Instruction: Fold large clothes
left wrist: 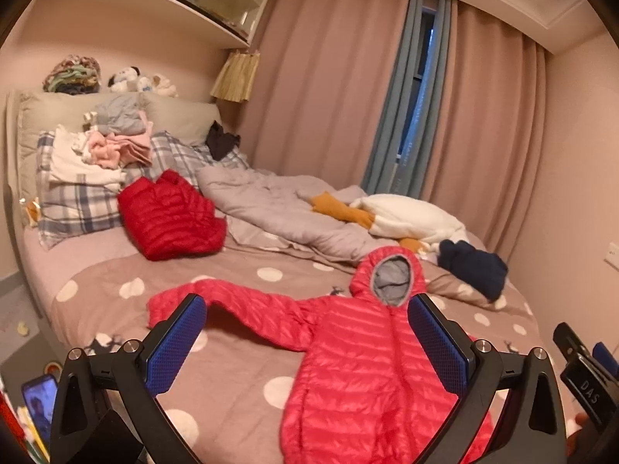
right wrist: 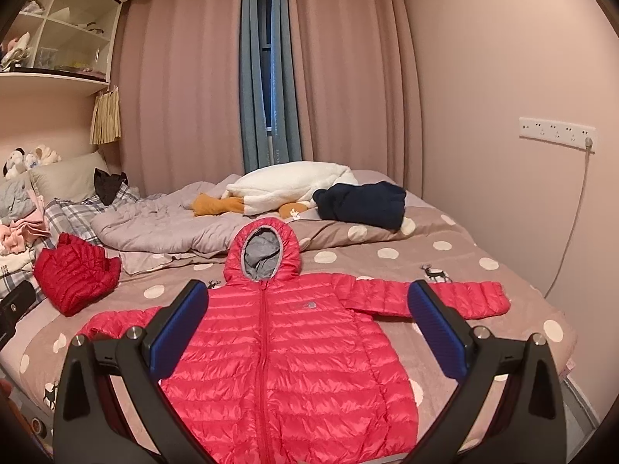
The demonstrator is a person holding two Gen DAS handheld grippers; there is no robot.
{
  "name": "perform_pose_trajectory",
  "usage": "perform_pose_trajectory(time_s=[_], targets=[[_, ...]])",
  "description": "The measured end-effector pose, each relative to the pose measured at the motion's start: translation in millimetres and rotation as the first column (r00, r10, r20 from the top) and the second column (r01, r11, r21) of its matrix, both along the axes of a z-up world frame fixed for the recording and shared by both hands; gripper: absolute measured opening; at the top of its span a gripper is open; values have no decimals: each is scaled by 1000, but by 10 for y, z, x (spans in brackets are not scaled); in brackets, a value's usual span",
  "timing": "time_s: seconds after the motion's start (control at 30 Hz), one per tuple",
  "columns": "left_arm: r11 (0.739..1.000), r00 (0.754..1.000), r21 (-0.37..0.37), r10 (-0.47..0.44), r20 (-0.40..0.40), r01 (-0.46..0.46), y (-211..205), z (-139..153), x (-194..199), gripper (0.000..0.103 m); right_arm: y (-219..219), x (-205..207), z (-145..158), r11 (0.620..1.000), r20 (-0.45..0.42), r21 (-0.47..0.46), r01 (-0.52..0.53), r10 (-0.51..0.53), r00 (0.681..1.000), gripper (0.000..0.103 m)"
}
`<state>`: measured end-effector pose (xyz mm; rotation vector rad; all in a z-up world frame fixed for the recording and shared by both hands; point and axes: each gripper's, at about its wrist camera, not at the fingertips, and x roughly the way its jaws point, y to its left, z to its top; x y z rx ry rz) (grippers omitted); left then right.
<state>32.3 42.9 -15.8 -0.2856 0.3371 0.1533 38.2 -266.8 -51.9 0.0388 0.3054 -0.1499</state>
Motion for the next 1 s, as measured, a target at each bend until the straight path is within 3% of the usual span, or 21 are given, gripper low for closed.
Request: perform_pose_trajectory(time_s=[0.13,0.37,0.47,0.7,1.0], targets=[[993,994,-46,-108,26,109,2,34,-14,103,-14,-60,57,1000,29,-8,30,-30,999,103],[994,994,30,-102,36,101,-45,-62,21,103,-16,-48,39,997,33,-54,62,-60,998,103],[993,993,6,-119,29,119,38,-107,25,103,-4,-36,32,993,39,-69,93,-90,995,103],[986,989,-86,-142,46,145,75,-129,-30,103,16,-3,-67,995,1,-75,59,-59,998,103],[984,984,-61,-165,62,169,4,-62,-102,103,18,-24,-117,995,-28,-81,57,-60,998,103]])
